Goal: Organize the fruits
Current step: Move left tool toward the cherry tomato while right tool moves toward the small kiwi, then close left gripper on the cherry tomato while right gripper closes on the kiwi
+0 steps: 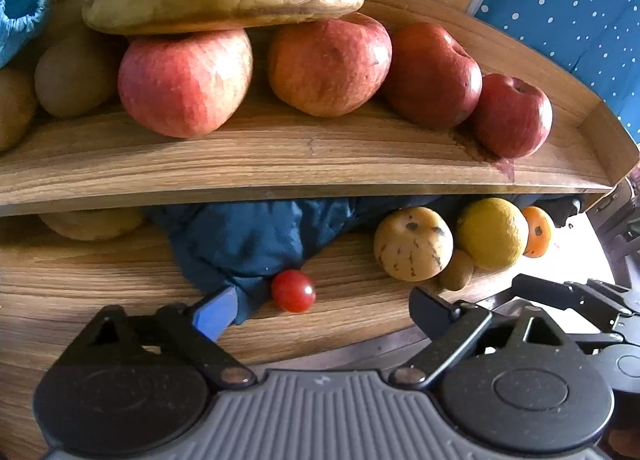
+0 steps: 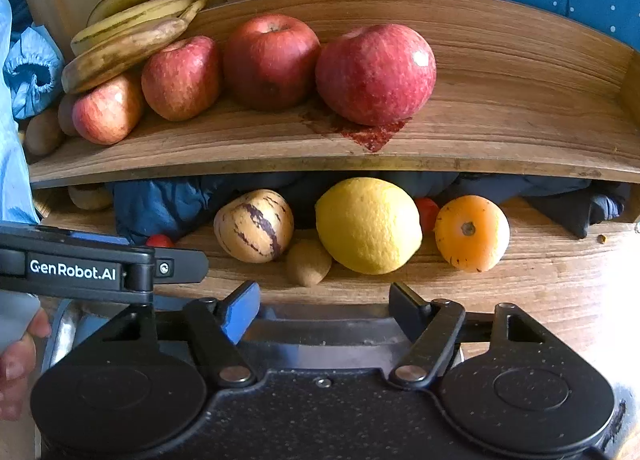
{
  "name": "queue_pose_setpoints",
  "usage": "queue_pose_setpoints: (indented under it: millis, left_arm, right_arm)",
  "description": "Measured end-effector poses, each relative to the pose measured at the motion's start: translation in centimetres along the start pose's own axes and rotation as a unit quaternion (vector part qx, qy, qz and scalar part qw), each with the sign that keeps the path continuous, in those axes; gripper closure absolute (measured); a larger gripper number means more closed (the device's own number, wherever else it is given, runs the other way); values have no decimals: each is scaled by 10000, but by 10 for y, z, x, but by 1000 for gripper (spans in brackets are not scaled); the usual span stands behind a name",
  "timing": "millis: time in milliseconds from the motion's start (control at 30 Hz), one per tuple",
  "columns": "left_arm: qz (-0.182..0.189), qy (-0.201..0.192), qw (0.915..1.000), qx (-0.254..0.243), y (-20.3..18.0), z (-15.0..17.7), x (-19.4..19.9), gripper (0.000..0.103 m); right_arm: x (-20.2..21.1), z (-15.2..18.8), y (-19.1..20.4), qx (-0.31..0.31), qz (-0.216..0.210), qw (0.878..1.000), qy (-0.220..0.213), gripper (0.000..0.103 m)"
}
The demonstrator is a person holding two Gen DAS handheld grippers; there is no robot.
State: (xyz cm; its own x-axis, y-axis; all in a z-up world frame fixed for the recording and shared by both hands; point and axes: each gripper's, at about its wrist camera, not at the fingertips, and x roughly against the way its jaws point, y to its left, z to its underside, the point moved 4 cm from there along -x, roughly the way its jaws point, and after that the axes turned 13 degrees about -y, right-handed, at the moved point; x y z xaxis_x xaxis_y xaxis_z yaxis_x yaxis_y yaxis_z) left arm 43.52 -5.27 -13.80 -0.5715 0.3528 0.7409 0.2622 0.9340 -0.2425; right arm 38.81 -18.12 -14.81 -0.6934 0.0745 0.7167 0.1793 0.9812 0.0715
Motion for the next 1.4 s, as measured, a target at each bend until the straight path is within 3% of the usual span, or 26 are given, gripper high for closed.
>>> queue_pose_setpoints:
  millis: [100,467,600,900,1000,1133,1400]
  left_arm:
    - [16,-18,10000,47,0,0,-3,14]
    - [83,-57,9996,273,11,-3,-7,37]
    - [89,-29,9994,323,11,-2,-10,42]
    - [19,-24,9996,275,15,-4,-20,56]
    - [12,-17,9996,278,16,-4,-18,69]
    - [51,-5,9996,268,17,-4,-18,79]
    - [72,5,9997,248,15,-1,-20,80]
  right_arm:
    - [-4,-2,0,-4,-26,10000,-2,40]
    - [-11,-4,-1,-158,-103,9998,113,42]
    - [-21,-6,3,-211,-68,9995,206,58]
    - [-20,-6,3,-262,22,9996,92,67]
    - [-20,-4,6,-303,-52,9995,67,76]
    - [-15,-2,6,-296,-19,9996,13,76]
    - [-11,1,5,-391,-58,9992,-33,76]
